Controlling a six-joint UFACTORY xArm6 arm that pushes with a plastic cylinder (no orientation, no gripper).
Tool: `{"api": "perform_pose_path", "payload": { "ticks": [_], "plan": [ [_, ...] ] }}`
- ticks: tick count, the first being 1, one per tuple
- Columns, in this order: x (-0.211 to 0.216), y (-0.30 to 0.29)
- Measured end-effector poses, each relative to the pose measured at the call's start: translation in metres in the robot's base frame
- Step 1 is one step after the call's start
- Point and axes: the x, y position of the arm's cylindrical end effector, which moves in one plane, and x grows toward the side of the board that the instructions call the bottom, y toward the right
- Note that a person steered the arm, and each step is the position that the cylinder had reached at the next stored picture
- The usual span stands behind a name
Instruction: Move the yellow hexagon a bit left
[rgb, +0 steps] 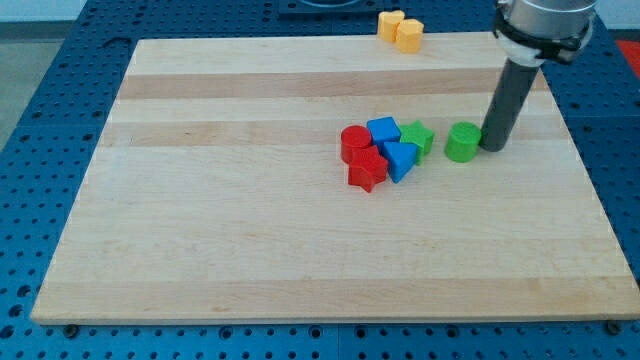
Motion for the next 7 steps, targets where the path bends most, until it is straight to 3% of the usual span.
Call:
{"api": "perform_pose_path", "payload": {
  "ticks": [2, 4, 5, 7],
  "plan": [
    [0.01, -0.03],
    [-0.003, 0.006],
    [-0.042, 0.026],
    [-0.158, 0.133]
  ]
}}
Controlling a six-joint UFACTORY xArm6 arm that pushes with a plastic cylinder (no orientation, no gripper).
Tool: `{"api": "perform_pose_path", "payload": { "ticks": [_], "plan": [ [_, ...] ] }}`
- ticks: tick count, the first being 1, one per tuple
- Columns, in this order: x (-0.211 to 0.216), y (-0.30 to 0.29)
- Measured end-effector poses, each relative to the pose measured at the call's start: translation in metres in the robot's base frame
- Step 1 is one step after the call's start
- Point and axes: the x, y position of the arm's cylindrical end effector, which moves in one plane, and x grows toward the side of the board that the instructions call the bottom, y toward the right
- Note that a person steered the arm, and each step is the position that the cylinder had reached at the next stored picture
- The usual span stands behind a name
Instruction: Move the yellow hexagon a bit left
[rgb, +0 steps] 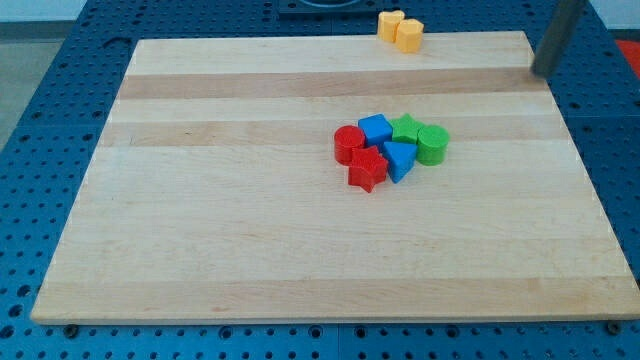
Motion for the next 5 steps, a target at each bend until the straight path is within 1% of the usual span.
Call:
{"api": "perform_pose_path", "payload": {
  "ticks": [1, 3, 4, 5],
  "plan": [
    [-0.066, 0.016],
    [-0.07, 0.009],
    [-0.069, -0.015],
    [-0.069, -0.099]
  ]
}}
